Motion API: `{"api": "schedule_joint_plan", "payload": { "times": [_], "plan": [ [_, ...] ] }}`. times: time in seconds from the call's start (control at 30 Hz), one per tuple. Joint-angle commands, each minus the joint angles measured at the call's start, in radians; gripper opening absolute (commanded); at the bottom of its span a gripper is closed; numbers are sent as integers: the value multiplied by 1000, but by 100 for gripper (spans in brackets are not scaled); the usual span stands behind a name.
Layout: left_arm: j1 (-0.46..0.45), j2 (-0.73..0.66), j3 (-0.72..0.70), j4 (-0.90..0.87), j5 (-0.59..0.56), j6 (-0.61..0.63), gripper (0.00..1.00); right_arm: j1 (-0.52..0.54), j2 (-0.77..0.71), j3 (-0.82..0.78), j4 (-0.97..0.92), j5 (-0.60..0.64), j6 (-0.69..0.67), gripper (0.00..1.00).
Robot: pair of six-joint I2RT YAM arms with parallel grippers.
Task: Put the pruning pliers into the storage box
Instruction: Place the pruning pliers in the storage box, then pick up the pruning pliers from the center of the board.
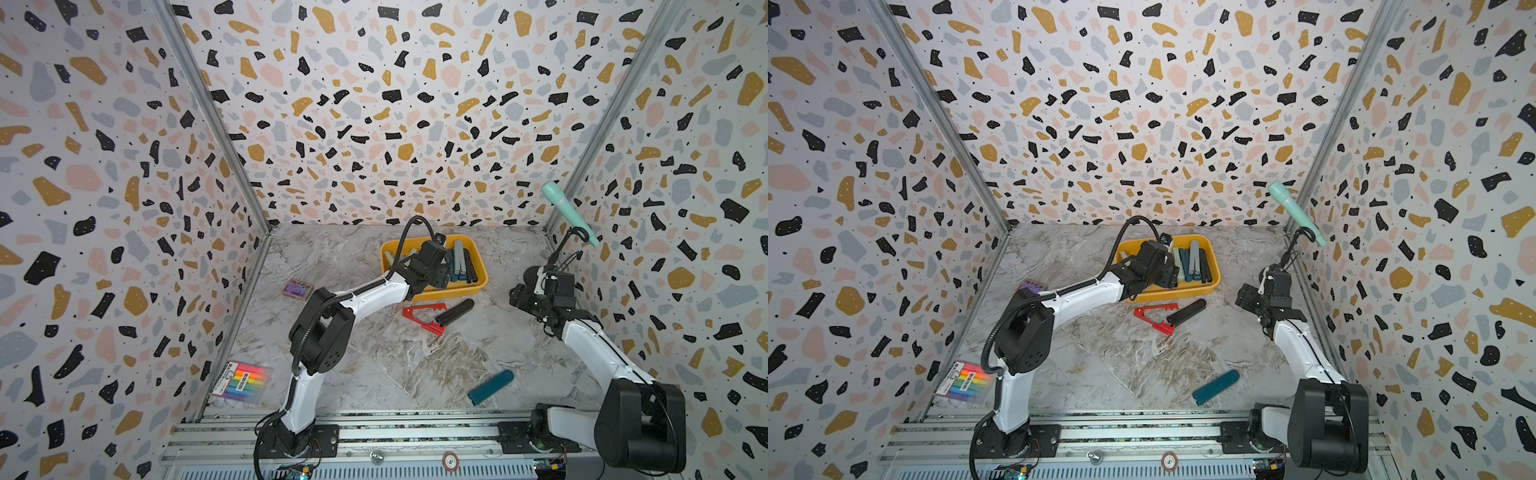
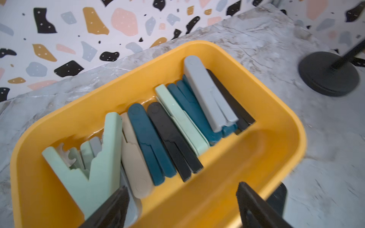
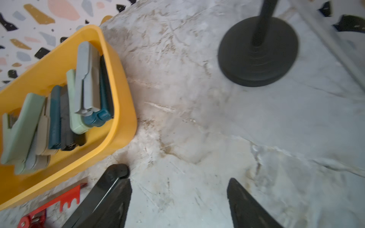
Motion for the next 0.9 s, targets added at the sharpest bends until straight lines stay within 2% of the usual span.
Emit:
{"api": "schedule_joint_plan", "payload": {
  "times": [0.0,0.2,0.37,0.47,0.67,0.87],
  "plan": [
    [-86,-84,-85,37,-33,78,92,-111,-28,-10,-40,-18,26,78],
    [-309,-124,-222,32,-13,63,97,-240,-36,-18,-39,-60,11,79],
    [-414,-50,-205,23,88,-14,100,-277,-66,-39,-33,-77,2,79],
    [-469,-2,-155,-14,102,-1,100,-279,-79,-56,-22,-89,8,79],
    [-523,102,-34,-159,126,49,96,-281,-85,-69,-13,-100,12,79],
    [-543,147,9,-219,162,71,90,-281,-95,-75,-4,-107,11,79]
  ]
}}
